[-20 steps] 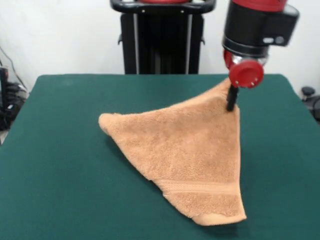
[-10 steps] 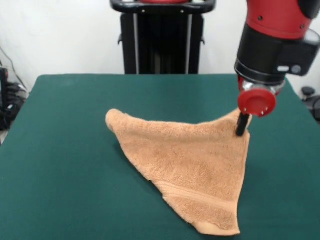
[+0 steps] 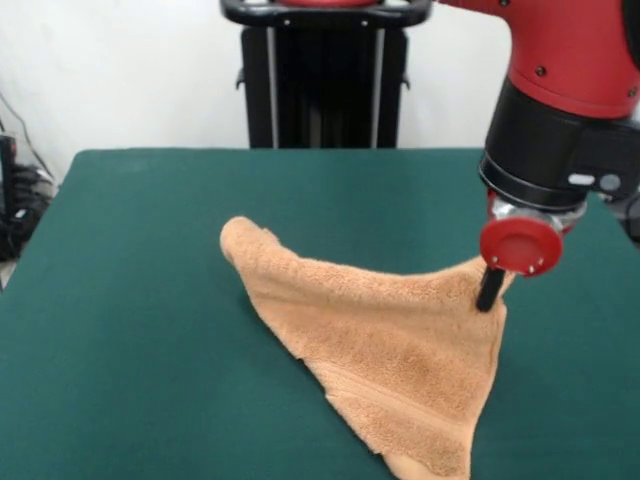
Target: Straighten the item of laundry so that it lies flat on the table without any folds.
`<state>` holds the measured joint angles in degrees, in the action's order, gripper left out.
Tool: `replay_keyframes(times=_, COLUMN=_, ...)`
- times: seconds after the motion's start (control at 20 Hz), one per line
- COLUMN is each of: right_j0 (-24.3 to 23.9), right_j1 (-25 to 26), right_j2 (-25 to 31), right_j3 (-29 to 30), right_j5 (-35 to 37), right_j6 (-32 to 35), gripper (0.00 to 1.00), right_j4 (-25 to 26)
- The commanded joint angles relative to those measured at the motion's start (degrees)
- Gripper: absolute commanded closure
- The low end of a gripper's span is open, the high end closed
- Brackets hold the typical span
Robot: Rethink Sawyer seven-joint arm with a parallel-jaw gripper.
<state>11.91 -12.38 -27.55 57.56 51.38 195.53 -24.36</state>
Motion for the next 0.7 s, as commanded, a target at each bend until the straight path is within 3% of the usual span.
replay_keyframes(times=0.05, right_j0=1.93, right_j1=2.71, right_j2=-0.70, right_j3=-7.34, right_j5=7.46, right_j6=20.86, gripper=1.00, right_j4=-4.50)
replay_keyframes(times=0.35, right_j0=4.45, right_j1=4.31, right_j2=-1.60, right_j3=-8.51, right_j5=18.72, right_j6=25.26, gripper=1.00, right_j4=-5.49)
replay_keyframes(times=0.7, right_j0=7.26, right_j1=0.94, right_j2=0.86, right_j3=1.35, right_j5=13.35, right_j6=29.69, gripper=1.00, right_j4=-11.19)
